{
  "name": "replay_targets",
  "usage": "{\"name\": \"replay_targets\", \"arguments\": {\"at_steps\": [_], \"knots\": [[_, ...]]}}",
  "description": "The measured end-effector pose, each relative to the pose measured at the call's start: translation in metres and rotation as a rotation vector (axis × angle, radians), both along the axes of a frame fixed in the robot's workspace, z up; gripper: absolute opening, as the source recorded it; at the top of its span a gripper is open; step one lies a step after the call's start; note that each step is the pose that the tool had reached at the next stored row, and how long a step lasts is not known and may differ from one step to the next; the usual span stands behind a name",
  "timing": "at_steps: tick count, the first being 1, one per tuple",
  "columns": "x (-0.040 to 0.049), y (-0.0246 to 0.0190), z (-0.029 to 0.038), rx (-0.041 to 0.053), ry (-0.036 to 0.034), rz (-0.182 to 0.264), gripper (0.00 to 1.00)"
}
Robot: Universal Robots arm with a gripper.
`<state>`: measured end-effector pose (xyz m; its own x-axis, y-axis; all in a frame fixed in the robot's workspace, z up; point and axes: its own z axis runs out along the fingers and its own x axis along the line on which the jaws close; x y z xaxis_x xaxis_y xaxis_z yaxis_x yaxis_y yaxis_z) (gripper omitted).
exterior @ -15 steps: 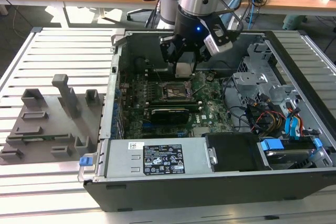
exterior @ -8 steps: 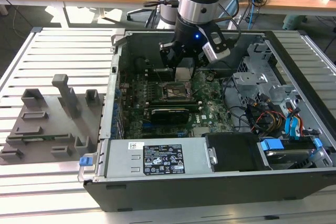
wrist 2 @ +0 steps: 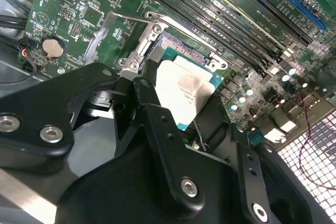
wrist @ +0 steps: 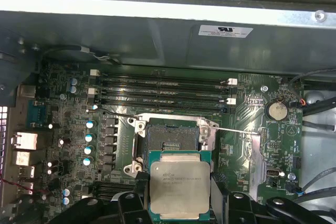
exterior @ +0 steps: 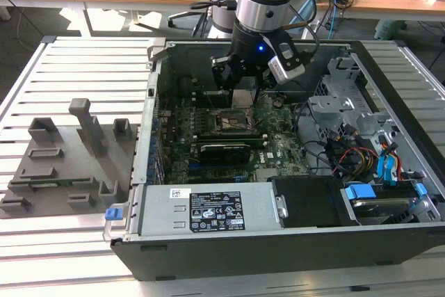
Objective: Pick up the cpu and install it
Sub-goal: 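Place the cpu into insertion slot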
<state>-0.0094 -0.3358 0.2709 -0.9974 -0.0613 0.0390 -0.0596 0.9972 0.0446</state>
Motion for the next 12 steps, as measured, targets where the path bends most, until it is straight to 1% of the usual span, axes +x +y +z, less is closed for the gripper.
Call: {"name": "replay_targets", "arguments": {"at_steps": [8, 9, 12], "knots": [[0.0000, 0.0000, -0.0001, -0.0004, 0.0000, -0.005, 0.55], [0.0000, 0.0000, -0.0001, -0.0005, 0.0000, -0.009, 0.55], [0.0000, 0.0000, -0.0001, -0.0023, 0.0000, -0.039, 0.55]]}}
